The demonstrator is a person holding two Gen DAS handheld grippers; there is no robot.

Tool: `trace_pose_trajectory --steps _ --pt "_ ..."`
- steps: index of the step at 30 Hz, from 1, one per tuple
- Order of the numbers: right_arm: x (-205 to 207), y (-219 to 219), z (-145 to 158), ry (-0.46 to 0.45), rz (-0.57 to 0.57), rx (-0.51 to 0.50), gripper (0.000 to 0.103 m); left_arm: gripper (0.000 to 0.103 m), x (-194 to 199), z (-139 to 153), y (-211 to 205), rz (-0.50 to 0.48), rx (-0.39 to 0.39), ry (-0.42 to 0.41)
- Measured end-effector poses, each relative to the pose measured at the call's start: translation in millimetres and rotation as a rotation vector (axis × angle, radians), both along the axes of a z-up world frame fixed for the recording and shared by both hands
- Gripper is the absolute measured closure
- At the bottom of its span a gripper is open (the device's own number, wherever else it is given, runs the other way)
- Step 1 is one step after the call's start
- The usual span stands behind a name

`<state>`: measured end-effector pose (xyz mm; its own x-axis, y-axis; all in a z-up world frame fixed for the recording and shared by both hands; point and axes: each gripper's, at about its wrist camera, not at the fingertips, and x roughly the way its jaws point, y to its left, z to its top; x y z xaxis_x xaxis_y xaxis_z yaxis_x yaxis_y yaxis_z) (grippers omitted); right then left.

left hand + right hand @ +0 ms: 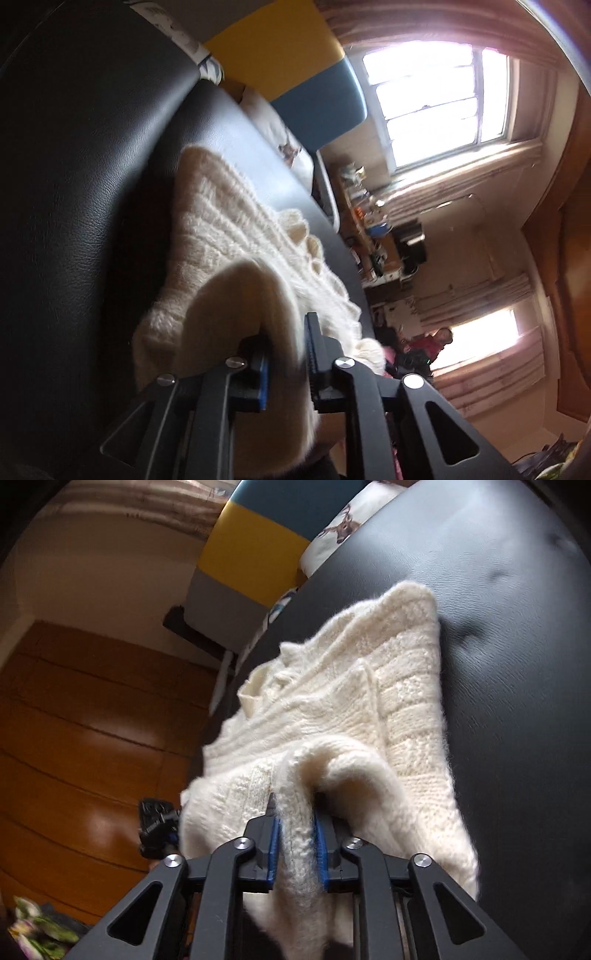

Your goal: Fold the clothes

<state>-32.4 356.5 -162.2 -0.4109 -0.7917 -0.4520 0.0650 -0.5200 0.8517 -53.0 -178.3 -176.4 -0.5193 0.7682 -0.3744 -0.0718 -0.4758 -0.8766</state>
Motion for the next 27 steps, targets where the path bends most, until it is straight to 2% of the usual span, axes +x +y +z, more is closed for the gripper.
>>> trace_pose_trajectory --steps 2,5,9,13,16,18,19,20,22,23,27 --pt "11 2 4 0.007 -0.008 -0.03 0.061 0.085 7 3 -1 0.01 -0.007 0.008" --pt "28 3 8 0.013 -0.013 -0.054 0.054 0.079 11 2 1 -0.004 -0.029 0.018" --pt "43 -5 8 0.036 0.016 -0.077 0.051 0.078 14 -3 8 -0.032 -0.035 0.013" --pt "40 -21 3 0.029 0.046 -0.065 0.039 0.078 13 -1 14 -0.053 -0.058 0.018" --pt "33 -21 5 0.047 0.022 -0.075 0.037 0.078 11 1 21 -0.09 -0.084 -0.001" --pt "30 -30 11 0.052 0.07 -0.038 0.037 0.086 9 3 32 -0.137 -0.073 0.003" --pt "30 -38 13 0.051 0.116 -0.004 0.037 0.095 9 6 36 -0.147 -0.088 0.014" --pt "30 -48 15 0.056 0.159 0.036 0.037 0.096 10 9 40 -0.158 -0.102 0.025" --pt "30 -63 18 0.082 0.212 0.114 0.038 0.096 11 16 41 -0.178 -0.075 0.044" --pt "29 -67 20 0.096 0.226 0.135 0.042 0.096 14 20 39 -0.186 -0.06 0.055" --pt "23 -58 30 0.163 0.176 0.107 0.055 0.096 9 43 35 -0.205 0.048 0.127"
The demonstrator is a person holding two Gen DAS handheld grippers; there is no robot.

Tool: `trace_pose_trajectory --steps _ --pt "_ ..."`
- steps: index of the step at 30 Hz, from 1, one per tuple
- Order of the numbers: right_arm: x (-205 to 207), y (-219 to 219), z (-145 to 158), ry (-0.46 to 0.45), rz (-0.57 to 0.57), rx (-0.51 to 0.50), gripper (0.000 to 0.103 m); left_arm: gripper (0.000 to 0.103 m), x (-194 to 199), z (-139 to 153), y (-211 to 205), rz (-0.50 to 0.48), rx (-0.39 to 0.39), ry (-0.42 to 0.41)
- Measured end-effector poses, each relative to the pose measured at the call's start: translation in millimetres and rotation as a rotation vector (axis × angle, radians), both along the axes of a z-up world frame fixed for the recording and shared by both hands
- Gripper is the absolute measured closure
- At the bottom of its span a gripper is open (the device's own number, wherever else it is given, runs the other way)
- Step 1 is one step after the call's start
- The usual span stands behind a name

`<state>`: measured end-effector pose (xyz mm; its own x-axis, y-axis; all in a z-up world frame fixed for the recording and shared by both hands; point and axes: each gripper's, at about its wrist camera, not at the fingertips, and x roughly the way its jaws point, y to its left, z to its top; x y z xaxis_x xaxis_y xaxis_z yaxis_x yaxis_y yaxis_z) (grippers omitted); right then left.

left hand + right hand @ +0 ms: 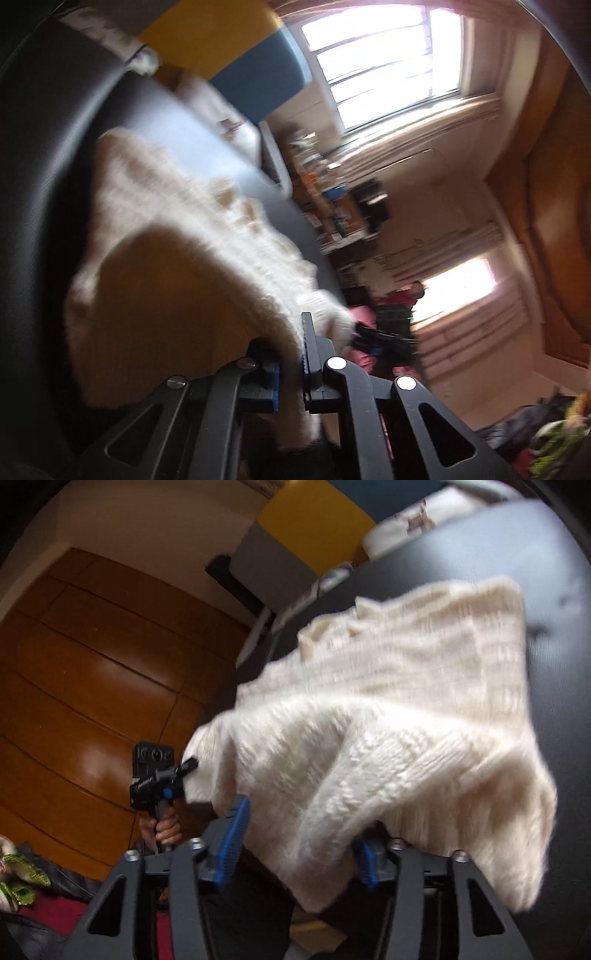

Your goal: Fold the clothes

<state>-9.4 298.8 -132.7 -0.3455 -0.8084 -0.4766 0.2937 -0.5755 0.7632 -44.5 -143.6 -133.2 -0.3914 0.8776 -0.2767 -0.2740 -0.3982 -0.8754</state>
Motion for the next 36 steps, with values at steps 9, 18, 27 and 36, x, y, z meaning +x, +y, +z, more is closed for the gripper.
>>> trace_pose_trajectory --steps 9,18,27,36 --pt "-79 33 -10 -0.062 -0.294 -0.212 0.055 0.097 -97 -28 -27 0.3 0.143 -0.193" --pt "-102 45 -35 -0.154 -0.387 -0.326 0.03 0.083 -106 -57 -34 0.404 0.128 -0.286" --pt "-51 30 19 0.083 -0.343 0.196 0.024 0.08 -33 -30 -43 0.403 -0.229 -0.188" --pt "-51 -39 -3 0.15 -0.148 0.74 0.061 0.103 8 -16 -1 0.225 -0.582 -0.086"
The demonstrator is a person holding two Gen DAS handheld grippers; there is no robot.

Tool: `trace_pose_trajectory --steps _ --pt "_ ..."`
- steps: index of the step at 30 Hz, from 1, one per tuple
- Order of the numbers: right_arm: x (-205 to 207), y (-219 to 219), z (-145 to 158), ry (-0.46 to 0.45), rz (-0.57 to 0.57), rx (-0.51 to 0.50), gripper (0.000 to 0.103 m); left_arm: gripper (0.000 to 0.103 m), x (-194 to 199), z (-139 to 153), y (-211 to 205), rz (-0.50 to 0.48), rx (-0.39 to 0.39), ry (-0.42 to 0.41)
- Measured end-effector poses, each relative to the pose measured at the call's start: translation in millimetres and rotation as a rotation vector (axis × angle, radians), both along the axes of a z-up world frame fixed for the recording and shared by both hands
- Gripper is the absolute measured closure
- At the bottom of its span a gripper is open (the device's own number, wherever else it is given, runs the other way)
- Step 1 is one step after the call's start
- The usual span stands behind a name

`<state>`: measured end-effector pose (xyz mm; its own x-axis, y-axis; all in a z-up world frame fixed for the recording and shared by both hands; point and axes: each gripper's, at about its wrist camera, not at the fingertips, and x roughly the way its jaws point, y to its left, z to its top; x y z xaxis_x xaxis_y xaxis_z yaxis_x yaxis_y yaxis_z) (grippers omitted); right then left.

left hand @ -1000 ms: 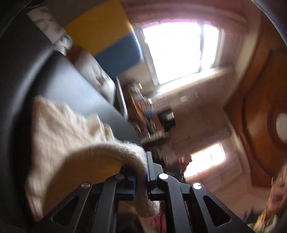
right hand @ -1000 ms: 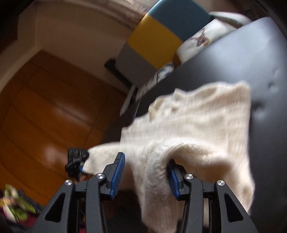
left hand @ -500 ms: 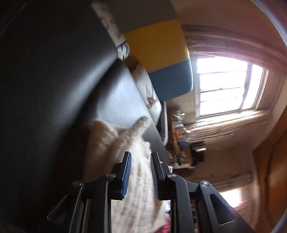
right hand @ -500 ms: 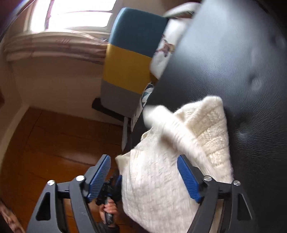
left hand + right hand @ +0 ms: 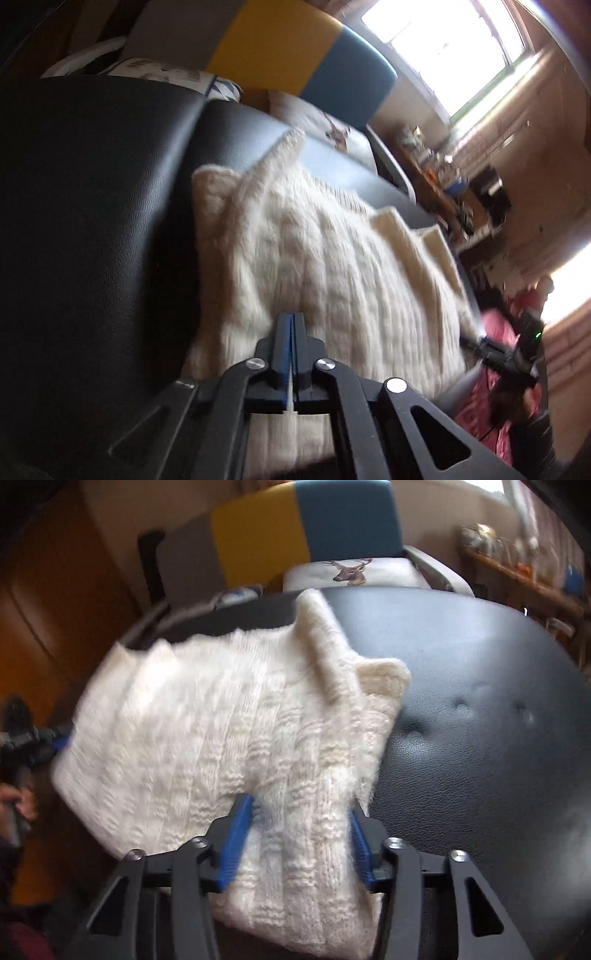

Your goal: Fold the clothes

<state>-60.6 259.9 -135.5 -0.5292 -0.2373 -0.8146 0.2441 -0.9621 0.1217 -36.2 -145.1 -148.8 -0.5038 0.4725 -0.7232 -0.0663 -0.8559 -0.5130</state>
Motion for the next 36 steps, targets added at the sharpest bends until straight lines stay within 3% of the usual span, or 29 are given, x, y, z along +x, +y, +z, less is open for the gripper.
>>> trace_pose_trajectory --steps 1,2,4,7,8,9,11,15,17,19,23,26,29,31,33,34,35,36 --pt "5 -3 4 -0.001 0.018 0.035 0.079 0.103 5 -1 -3 -0.001 -0.017 -0.011" --pt "13 -5 9 -0.001 0.031 0.07 0.089 0.103 10 -3 -5 -0.002 -0.033 -0.023" --pt "28 -6 15 -0.008 0.05 0.128 0.089 0.103 19 -8 -12 0.007 0.003 -0.041" --pt "51 2 -3 -0.056 0.035 0.138 0.088 0.102 32 -9 -18 0.023 0.057 -0.033" --pt "57 7 -6 -0.07 0.024 0.122 0.087 0.096 36 -5 -20 0.026 0.063 -0.017" --pt "58 13 -4 -0.074 0.002 0.085 0.084 0.091 41 -2 -22 0.029 0.069 0.0" --pt "60 22 2 -0.062 -0.039 0.049 0.055 0.086 37 14 -16 0.038 0.014 0.065" --pt "67 34 40 0.061 -0.05 0.037 0.043 0.083 28 45 1 -0.001 -0.045 0.194" --pt "58 28 61 0.163 -0.026 0.029 0.02 0.082 13 55 20 -0.057 -0.091 0.236" --pt "42 15 72 0.233 0.009 0.035 0.014 0.082 -1 60 41 -0.117 -0.152 0.263" --pt "2 -24 70 0.245 0.109 0.08 0.015 0.082 -46 59 83 -0.215 -0.25 0.251" --pt "-25 -49 44 0.177 0.158 0.155 0.031 0.079 -73 44 98 -0.28 -0.296 0.161" --pt "-49 -46 14 0.084 0.141 0.22 0.031 0.074 -90 25 109 -0.353 -0.329 0.084" --pt "-60 -42 -2 0.03 0.125 0.236 0.031 0.071 -88 16 110 -0.379 -0.331 0.091" --pt "-56 -28 -5 0.016 0.098 0.164 0.032 0.075 -84 12 113 -0.415 -0.335 0.106" --pt "-53 -29 -4 0.021 0.105 0.16 0.038 0.087 -81 11 112 -0.416 -0.344 0.108" --pt "-50 -29 -3 0.027 0.111 0.157 0.049 0.096 -81 13 108 -0.386 -0.317 0.101" --pt "-47 -30 -2 0.032 0.118 0.153 0.056 0.098 -80 15 103 -0.355 -0.291 0.094"
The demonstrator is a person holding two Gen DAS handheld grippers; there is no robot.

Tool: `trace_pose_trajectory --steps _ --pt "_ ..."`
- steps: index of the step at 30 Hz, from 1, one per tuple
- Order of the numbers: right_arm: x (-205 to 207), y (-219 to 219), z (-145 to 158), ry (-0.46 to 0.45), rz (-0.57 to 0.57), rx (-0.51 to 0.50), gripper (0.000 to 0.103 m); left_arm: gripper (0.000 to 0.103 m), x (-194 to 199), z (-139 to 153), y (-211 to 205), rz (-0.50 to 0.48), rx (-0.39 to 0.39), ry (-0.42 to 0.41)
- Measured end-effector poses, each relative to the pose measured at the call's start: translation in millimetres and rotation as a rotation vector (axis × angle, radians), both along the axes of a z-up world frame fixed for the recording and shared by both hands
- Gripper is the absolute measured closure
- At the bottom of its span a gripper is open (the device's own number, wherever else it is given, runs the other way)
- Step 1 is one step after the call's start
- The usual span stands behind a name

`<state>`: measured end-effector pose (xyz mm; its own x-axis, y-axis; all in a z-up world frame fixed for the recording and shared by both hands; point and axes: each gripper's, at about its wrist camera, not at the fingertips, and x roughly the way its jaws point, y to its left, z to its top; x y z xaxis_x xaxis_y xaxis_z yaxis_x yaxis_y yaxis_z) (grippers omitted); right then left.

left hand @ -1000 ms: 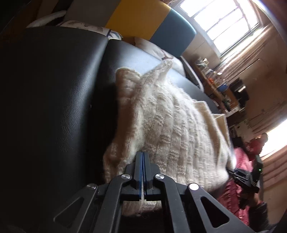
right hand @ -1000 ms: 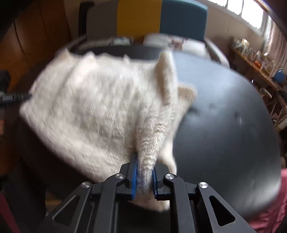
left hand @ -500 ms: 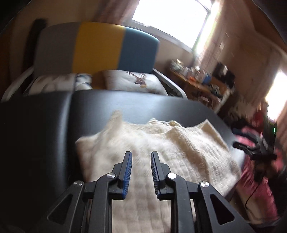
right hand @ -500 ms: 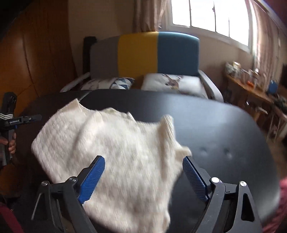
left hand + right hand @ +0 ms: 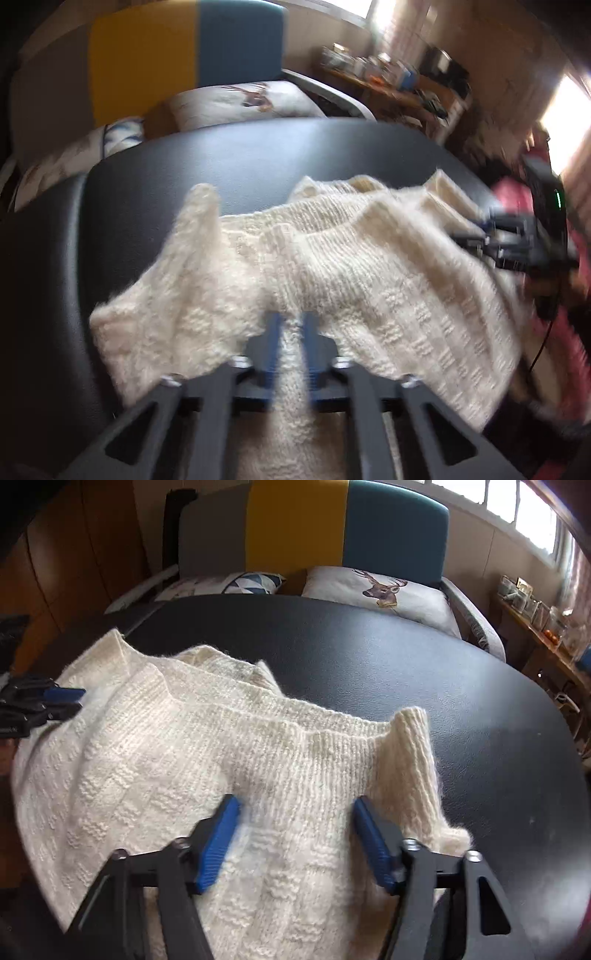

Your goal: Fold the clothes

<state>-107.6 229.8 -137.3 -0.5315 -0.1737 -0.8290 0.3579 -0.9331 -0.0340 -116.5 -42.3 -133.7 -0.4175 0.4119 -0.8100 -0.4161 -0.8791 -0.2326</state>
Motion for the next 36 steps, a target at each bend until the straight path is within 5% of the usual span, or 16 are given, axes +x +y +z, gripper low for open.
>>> trace_pose_trajectory --steps 2,4,6,11,17,21,30,31,33,34,36 --pt "6 -1 2 0.01 0.014 -0.007 0.088 0.099 5 12 -17 0.1 0.106 0.037" --pt "13 -7 10 0.044 0.036 0.033 0.09 0.099 13 27 -34 0.186 0.252 0.109" --pt "17 -10 22 0.107 0.03 0.091 0.091 0.099 13 33 -39 0.242 0.297 0.149" --pt "10 6 10 0.132 -0.123 0.078 0.095 0.091 -17 -17 -9 0.247 0.158 0.03" --pt "15 15 -8 0.124 -0.173 0.033 0.091 0.09 -4 -1 -22 0.26 0.215 0.063" --pt "17 22 -8 0.125 -0.186 -0.029 0.09 0.084 15 32 -46 0.296 0.11 0.226" --pt "12 29 -11 0.11 -0.202 -0.113 0.087 0.072 -24 3 -30 0.092 -0.116 0.11" --pt "12 29 -11 0.111 -0.203 -0.113 0.087 0.071 -26 1 -32 0.098 -0.105 0.1" --pt "12 30 -11 0.112 -0.204 -0.119 0.087 0.09 -30 -2 -35 0.112 -0.083 0.078" --pt "12 31 -11 0.112 -0.205 -0.125 0.087 0.098 -29 5 -47 0.18 -0.032 0.084" --pt "14 32 -10 0.115 -0.208 -0.134 0.087 0.098 -31 -4 -73 0.308 0.057 0.029"
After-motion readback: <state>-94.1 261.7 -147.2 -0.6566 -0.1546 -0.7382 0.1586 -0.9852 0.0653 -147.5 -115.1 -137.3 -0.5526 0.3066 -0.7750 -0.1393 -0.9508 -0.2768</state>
